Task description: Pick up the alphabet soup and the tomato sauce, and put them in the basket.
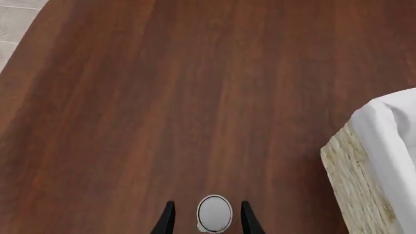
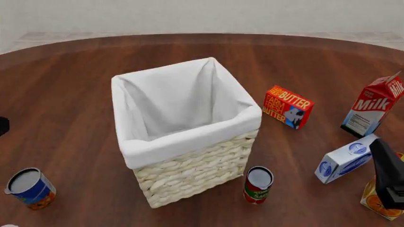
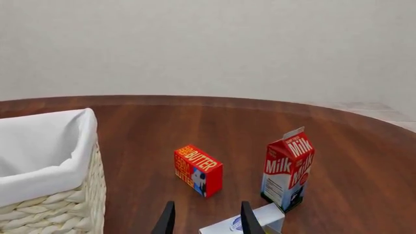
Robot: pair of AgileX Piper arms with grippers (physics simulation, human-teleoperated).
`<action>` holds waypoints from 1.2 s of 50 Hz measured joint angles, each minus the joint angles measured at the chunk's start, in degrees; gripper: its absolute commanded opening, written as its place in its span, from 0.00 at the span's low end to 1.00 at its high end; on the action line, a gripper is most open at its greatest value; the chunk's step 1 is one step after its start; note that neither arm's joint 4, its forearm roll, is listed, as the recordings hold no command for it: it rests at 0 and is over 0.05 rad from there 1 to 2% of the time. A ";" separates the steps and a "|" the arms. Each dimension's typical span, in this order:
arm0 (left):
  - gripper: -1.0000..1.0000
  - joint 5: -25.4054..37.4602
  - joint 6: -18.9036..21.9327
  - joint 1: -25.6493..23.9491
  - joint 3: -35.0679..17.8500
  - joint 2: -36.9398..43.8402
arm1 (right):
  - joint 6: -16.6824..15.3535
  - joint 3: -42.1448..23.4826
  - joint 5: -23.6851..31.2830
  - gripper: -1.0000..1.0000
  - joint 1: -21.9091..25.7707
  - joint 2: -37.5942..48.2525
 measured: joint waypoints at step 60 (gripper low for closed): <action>1.00 -1.04 -1.49 -0.15 10.74 2.35 | -0.35 0.00 0.00 1.00 0.33 -0.03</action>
